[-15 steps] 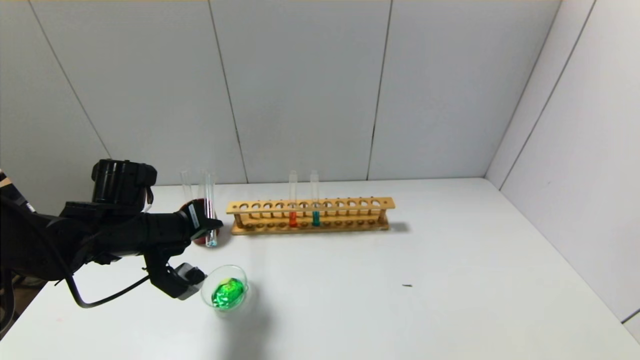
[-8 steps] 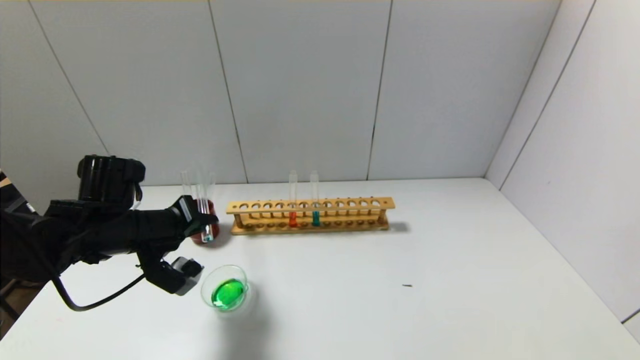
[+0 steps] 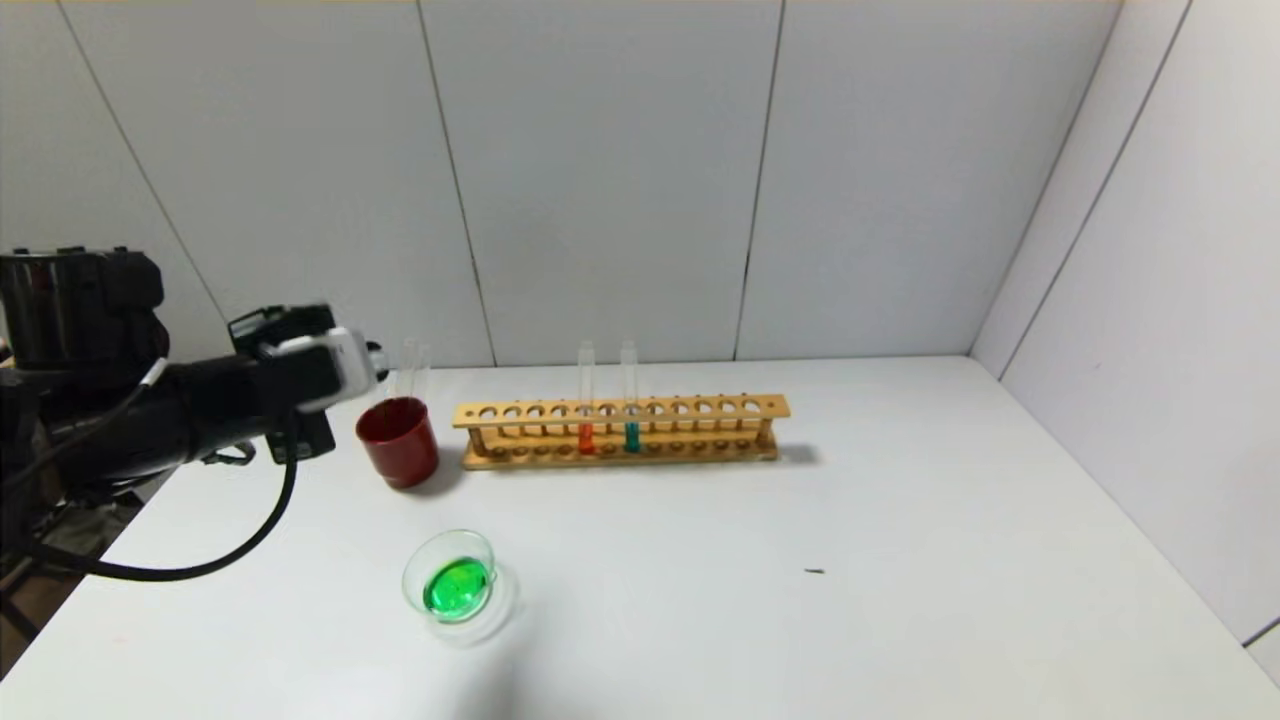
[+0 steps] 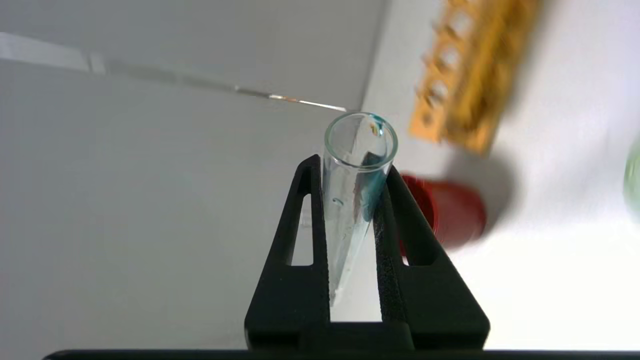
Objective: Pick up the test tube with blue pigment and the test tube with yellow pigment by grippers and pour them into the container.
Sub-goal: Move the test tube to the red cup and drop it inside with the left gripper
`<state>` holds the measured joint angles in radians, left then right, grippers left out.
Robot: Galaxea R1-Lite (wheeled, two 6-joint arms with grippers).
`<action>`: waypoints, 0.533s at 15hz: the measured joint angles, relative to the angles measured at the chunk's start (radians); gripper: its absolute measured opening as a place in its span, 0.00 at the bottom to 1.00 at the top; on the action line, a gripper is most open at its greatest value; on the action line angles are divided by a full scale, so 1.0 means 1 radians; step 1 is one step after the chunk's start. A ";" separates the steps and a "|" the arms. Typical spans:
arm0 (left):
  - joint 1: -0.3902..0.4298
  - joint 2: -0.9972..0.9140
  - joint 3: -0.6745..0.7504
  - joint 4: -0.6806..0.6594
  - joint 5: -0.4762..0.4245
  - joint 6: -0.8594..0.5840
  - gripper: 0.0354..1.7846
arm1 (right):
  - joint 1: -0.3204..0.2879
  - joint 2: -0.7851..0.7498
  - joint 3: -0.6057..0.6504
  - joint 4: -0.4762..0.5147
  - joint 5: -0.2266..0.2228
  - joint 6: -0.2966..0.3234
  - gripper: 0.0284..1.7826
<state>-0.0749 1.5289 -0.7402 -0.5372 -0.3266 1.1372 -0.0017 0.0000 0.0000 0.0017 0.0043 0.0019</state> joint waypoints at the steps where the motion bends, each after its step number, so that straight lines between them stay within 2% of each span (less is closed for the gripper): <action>1: 0.002 -0.009 -0.020 -0.022 0.005 -0.186 0.16 | 0.000 0.000 0.000 0.000 0.000 0.000 0.98; 3: 0.026 -0.005 -0.063 -0.041 0.002 -0.510 0.16 | 0.000 0.000 0.000 0.000 0.000 0.000 0.98; 5: 0.057 0.034 -0.104 -0.050 -0.010 -0.754 0.16 | 0.000 0.000 0.000 0.000 0.000 0.000 0.98; 7: 0.082 0.083 -0.125 -0.067 -0.020 -0.894 0.16 | 0.000 0.000 0.000 0.000 0.000 0.000 0.98; 8: 0.092 0.111 -0.129 -0.091 -0.021 -0.917 0.16 | 0.000 0.000 0.000 0.000 0.000 0.000 0.98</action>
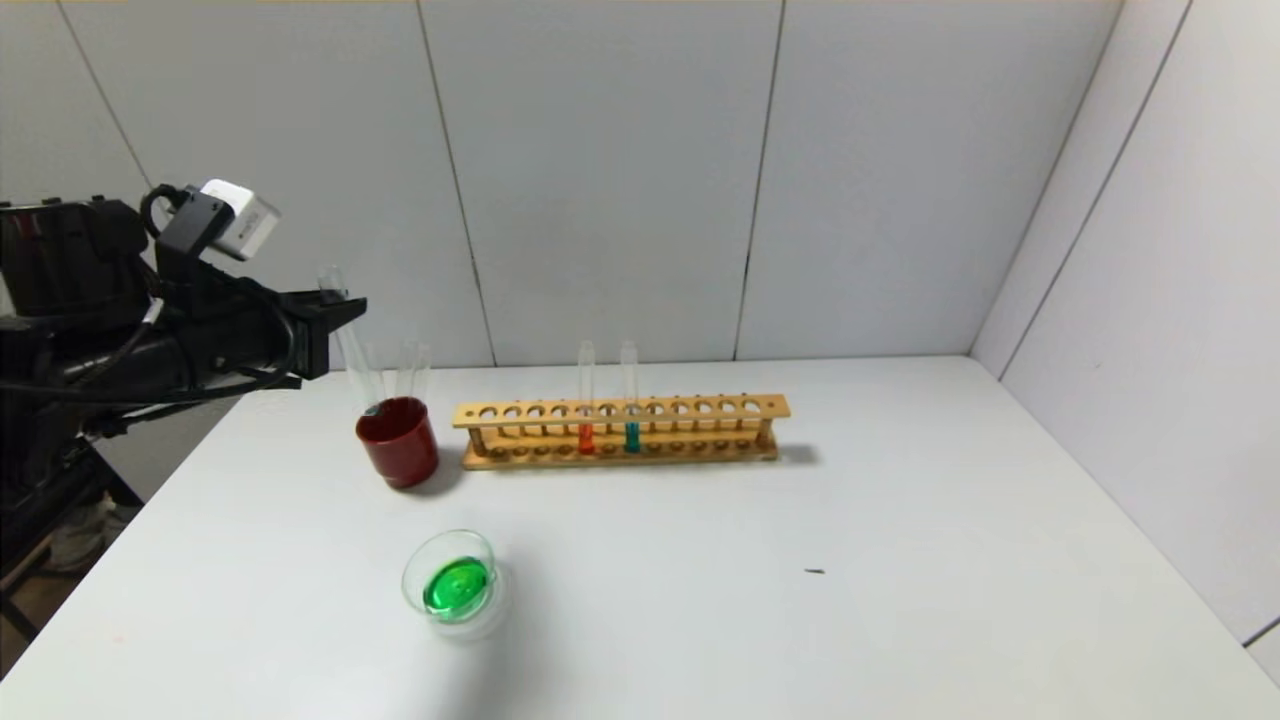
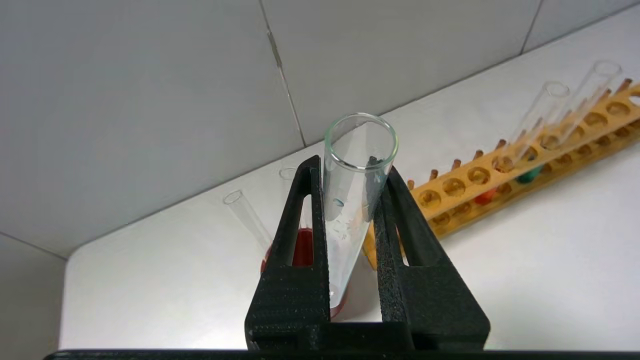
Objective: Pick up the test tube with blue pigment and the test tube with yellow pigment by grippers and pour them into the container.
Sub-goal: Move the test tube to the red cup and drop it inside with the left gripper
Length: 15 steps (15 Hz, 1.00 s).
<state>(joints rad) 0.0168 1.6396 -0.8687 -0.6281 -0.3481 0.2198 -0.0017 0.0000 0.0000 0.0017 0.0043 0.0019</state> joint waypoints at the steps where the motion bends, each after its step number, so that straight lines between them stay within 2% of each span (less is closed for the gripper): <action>1: 0.011 0.028 0.000 -0.030 -0.001 -0.004 0.16 | 0.000 0.000 0.000 0.000 0.000 0.000 0.98; 5: 0.044 0.146 0.011 -0.156 -0.006 -0.006 0.16 | 0.000 0.000 0.000 0.000 0.000 0.000 0.98; 13: 0.050 0.237 0.033 -0.166 -0.009 -0.006 0.16 | 0.000 0.000 0.000 0.000 0.000 0.000 0.98; 15: 0.051 0.262 0.036 -0.212 -0.010 -0.006 0.16 | 0.000 0.000 0.000 0.000 0.000 0.000 0.98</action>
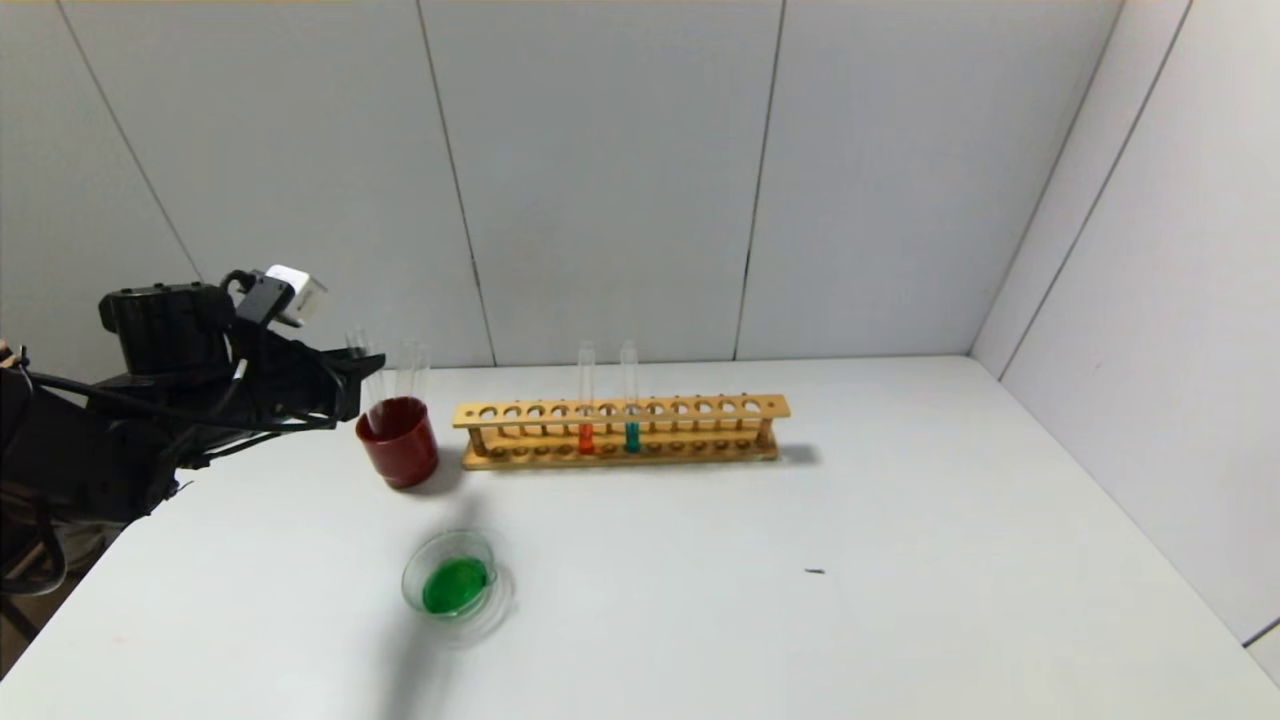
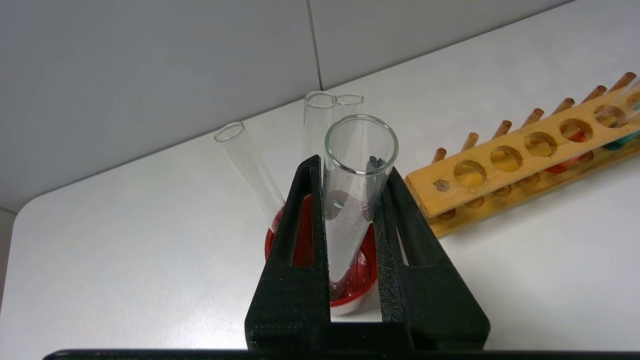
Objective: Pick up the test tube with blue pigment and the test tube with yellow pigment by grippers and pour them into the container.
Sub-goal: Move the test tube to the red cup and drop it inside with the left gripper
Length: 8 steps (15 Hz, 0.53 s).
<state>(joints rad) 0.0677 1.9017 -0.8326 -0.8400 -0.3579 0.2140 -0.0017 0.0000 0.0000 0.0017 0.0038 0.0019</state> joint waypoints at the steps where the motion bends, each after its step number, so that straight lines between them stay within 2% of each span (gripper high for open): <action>1: 0.000 0.011 0.002 -0.025 0.000 0.001 0.16 | 0.000 0.000 0.000 0.000 0.000 0.000 0.98; 5: 0.001 0.071 0.005 -0.116 0.000 0.005 0.19 | 0.000 0.000 0.000 0.000 0.000 0.000 0.98; 7: 0.000 0.089 0.005 -0.126 0.002 0.004 0.28 | 0.000 0.000 0.000 0.000 0.000 0.000 0.98; 8: 0.000 0.092 0.005 -0.127 0.003 0.004 0.35 | 0.000 0.000 0.000 0.000 0.000 0.000 0.98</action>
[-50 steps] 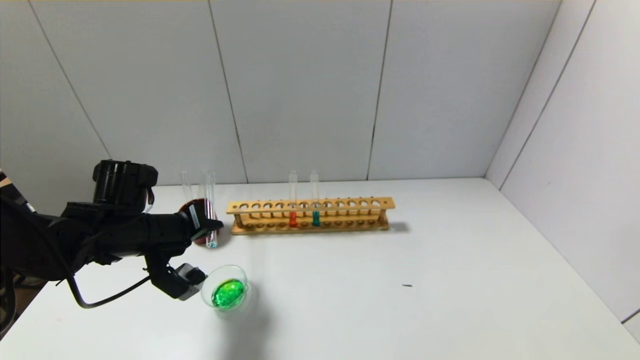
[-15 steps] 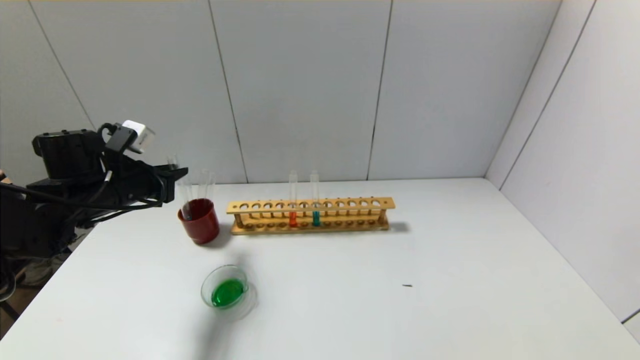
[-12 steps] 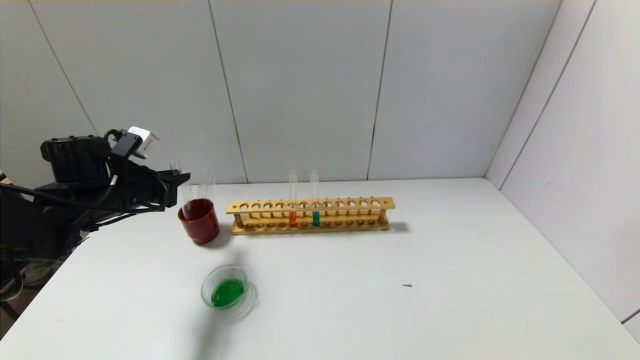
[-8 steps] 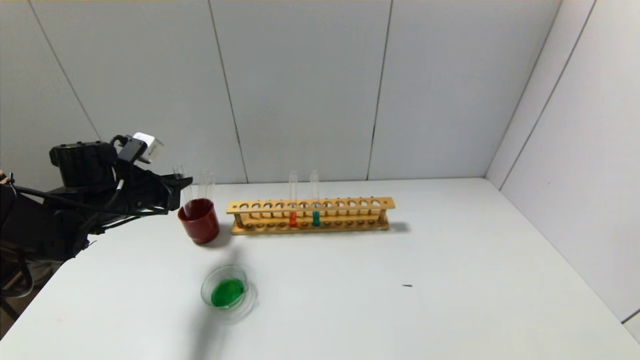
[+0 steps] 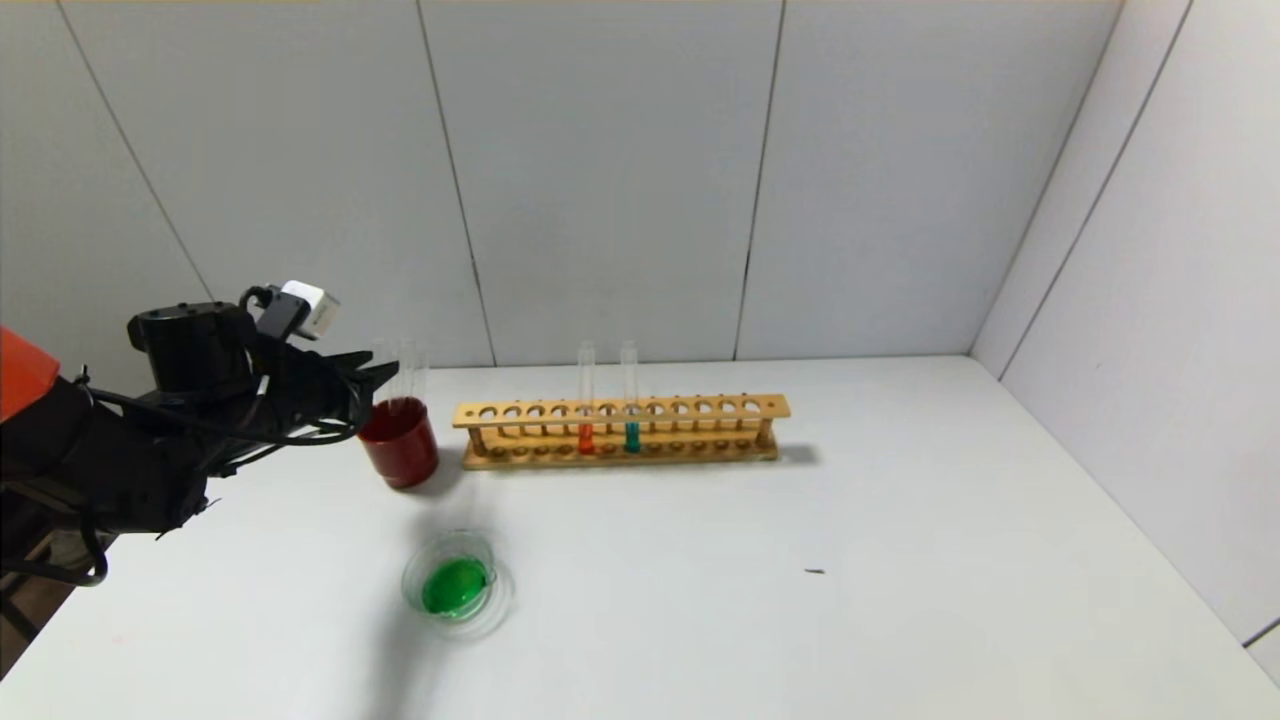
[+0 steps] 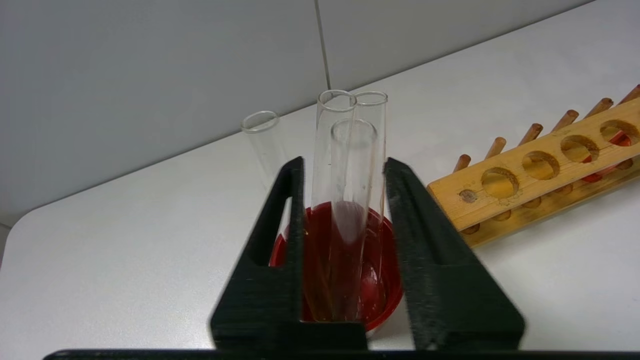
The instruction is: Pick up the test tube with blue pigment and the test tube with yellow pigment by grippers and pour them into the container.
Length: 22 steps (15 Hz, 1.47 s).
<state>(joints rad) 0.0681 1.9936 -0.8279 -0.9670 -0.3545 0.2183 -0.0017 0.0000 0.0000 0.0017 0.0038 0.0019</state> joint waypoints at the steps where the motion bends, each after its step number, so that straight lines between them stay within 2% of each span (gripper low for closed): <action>1: 0.000 0.001 0.000 0.000 0.000 0.001 0.43 | 0.000 0.000 0.000 0.000 0.000 0.000 0.98; 3: 0.000 -0.003 0.001 0.004 0.000 0.003 0.64 | 0.000 0.000 0.000 0.000 0.000 0.000 0.98; 5: -0.001 -0.017 0.006 0.007 0.000 0.003 0.81 | 0.000 0.000 0.000 0.000 0.000 0.000 0.98; 8: 0.000 -0.051 0.006 0.016 0.005 0.003 0.95 | 0.000 0.000 0.000 0.000 0.000 0.000 0.98; 12: 0.002 -0.175 0.008 0.098 0.017 0.003 0.98 | 0.000 0.000 0.000 0.000 0.000 0.000 0.98; 14: 0.003 -0.275 0.016 0.195 0.068 0.006 0.98 | 0.000 0.000 0.000 0.000 0.000 0.000 0.98; 19: 0.002 -0.620 0.072 0.526 0.374 0.010 0.98 | 0.000 0.000 0.000 0.000 0.000 0.000 0.98; 22: 0.001 -0.864 0.192 0.630 0.492 0.008 0.98 | 0.000 0.000 0.000 0.000 0.000 0.000 0.98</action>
<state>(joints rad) 0.0691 1.1291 -0.6360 -0.3370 0.1379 0.2266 -0.0017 0.0000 0.0000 0.0017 0.0038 0.0017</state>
